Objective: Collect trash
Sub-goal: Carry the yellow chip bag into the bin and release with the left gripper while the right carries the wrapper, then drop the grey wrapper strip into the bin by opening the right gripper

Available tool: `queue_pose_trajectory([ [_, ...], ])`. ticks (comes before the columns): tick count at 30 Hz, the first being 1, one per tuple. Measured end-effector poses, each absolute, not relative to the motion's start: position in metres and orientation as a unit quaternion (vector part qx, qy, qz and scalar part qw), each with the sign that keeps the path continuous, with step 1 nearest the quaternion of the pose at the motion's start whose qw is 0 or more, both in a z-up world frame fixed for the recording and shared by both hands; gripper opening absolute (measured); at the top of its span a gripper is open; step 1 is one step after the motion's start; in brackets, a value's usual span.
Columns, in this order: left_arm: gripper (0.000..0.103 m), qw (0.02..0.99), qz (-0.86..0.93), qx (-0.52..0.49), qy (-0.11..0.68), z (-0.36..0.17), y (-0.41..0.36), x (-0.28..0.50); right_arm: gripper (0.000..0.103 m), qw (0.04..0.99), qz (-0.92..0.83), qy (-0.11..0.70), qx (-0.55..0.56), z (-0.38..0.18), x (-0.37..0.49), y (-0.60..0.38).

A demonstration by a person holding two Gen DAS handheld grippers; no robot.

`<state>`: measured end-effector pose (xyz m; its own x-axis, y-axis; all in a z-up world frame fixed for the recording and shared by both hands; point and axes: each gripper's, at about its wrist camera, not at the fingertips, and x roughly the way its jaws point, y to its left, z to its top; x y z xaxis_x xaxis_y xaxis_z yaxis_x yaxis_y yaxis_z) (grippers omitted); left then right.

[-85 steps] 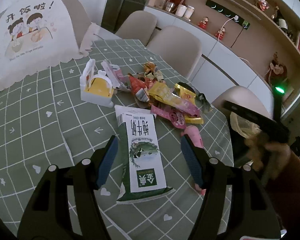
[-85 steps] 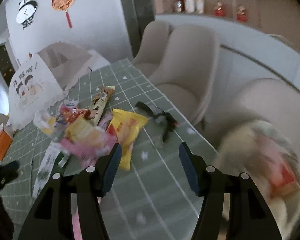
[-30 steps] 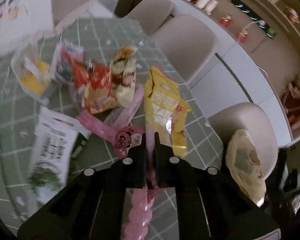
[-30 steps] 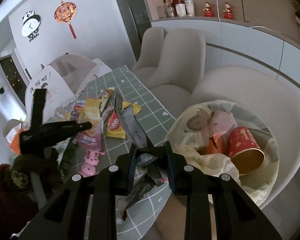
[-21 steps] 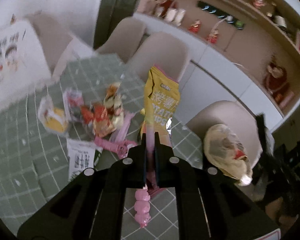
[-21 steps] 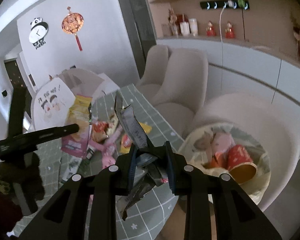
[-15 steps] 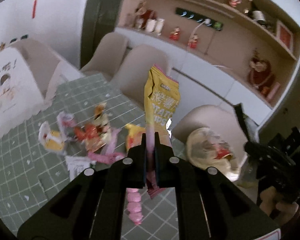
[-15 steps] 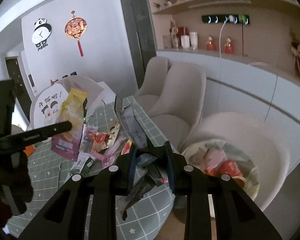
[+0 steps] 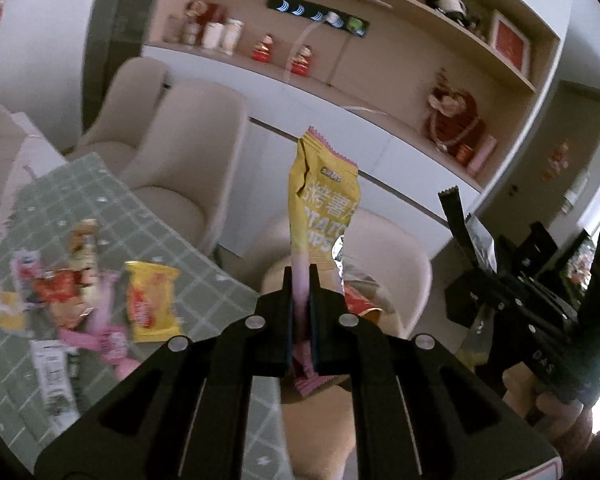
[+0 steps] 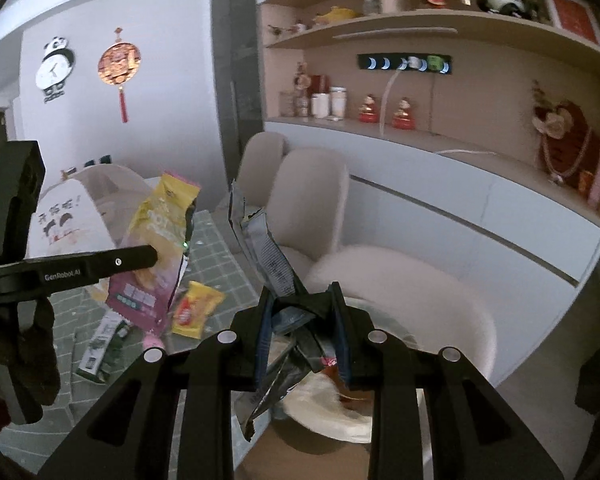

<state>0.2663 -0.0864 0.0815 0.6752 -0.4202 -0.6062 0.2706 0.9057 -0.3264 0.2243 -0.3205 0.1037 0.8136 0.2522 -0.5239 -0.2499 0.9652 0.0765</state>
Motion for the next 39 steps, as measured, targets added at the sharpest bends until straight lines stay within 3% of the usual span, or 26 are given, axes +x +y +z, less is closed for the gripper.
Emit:
queue_pose_trajectory([
  [11,0.006,0.869,-0.258,-0.065,0.418,0.007,-0.191,0.34,0.026,0.952,0.047,0.294,0.068,0.062,0.235,-0.441],
  [21,0.007,0.839,-0.228,0.026,0.493,-0.069,-0.241,0.369,0.026,0.934,0.044,0.34,0.105,0.017,0.262,-0.475],
  [23,0.021,0.836,-0.239,0.01,0.494,-0.066,-0.238,0.37,0.026,0.93,0.059,0.345,0.109,0.012,0.273,-0.471],
  [24,0.036,0.834,-0.248,-0.002,0.494,-0.062,-0.236,0.37,0.026,0.929,0.066,0.346,0.108,0.011,0.277,-0.466],
  [25,0.044,0.832,-0.257,-0.015,0.491,-0.056,-0.233,0.369,0.026,0.928,0.078,0.348,0.106,0.009,0.284,-0.459],
  [28,0.051,0.845,-0.26,-0.033,0.466,-0.032,-0.215,0.357,0.026,0.923,0.114,0.352,0.103,0.004,0.303,-0.438],
  [34,0.053,0.89,-0.189,-0.079,0.408,0.015,-0.15,0.333,0.026,0.901,0.211,0.369,0.091,-0.015,0.345,-0.367],
  [39,0.055,0.903,-0.101,-0.123,0.4,0.023,-0.08,0.314,0.026,0.858,0.241,0.453,0.032,-0.065,0.377,-0.314],
])
